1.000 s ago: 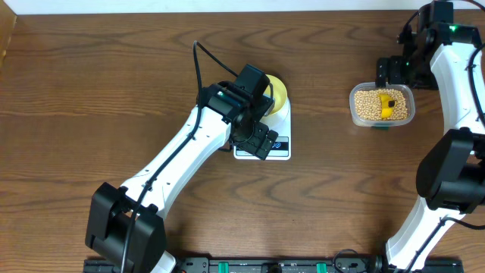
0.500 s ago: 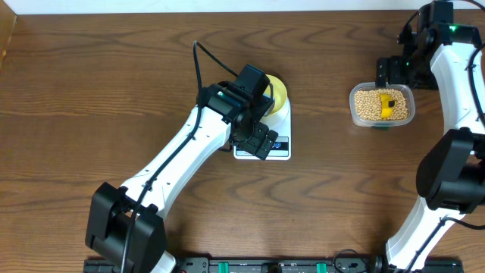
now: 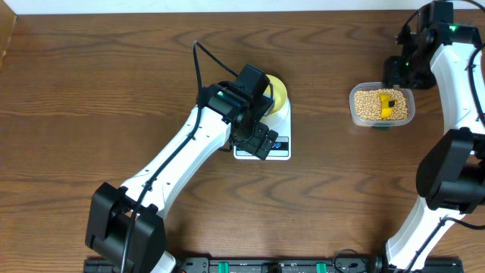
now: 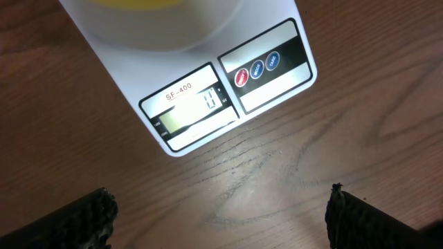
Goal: Scoop item into bowl and weigh 50g on scale
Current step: 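Lower the right gripper and grasp the yellow scoop handle in the tub, then drag the scoop through the soybeans and lift it out full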
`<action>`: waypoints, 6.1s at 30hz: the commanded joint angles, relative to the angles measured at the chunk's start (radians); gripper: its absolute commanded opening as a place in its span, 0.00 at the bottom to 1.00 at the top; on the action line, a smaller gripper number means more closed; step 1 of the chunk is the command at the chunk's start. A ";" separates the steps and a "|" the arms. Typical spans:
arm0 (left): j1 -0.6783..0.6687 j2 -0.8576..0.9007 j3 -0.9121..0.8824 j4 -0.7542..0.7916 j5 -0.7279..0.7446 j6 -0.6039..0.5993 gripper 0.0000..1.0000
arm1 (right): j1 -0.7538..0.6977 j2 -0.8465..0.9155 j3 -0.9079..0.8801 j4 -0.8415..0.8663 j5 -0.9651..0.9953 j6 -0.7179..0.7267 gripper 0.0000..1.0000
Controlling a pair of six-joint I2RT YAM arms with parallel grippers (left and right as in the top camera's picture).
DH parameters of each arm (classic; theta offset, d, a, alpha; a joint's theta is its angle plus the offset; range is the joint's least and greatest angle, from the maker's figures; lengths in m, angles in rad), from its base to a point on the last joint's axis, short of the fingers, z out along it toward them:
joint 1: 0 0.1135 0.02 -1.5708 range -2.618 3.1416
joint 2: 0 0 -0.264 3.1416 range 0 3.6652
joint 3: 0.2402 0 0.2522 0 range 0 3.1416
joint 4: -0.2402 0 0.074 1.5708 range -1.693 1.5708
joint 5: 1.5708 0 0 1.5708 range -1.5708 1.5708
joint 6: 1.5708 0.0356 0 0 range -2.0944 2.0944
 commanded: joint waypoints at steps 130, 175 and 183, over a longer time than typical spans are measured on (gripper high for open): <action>0.003 0.008 -0.004 -0.002 -0.013 -0.004 0.98 | -0.042 -0.001 -0.139 0.088 -0.297 -0.111 0.01; 0.003 0.008 -0.004 -0.002 -0.013 -0.004 0.98 | -0.235 -0.001 -0.235 0.164 -0.855 -0.080 0.01; 0.003 0.008 -0.004 -0.002 -0.013 -0.004 0.98 | -0.276 -0.001 -0.235 0.138 -0.860 -0.081 0.01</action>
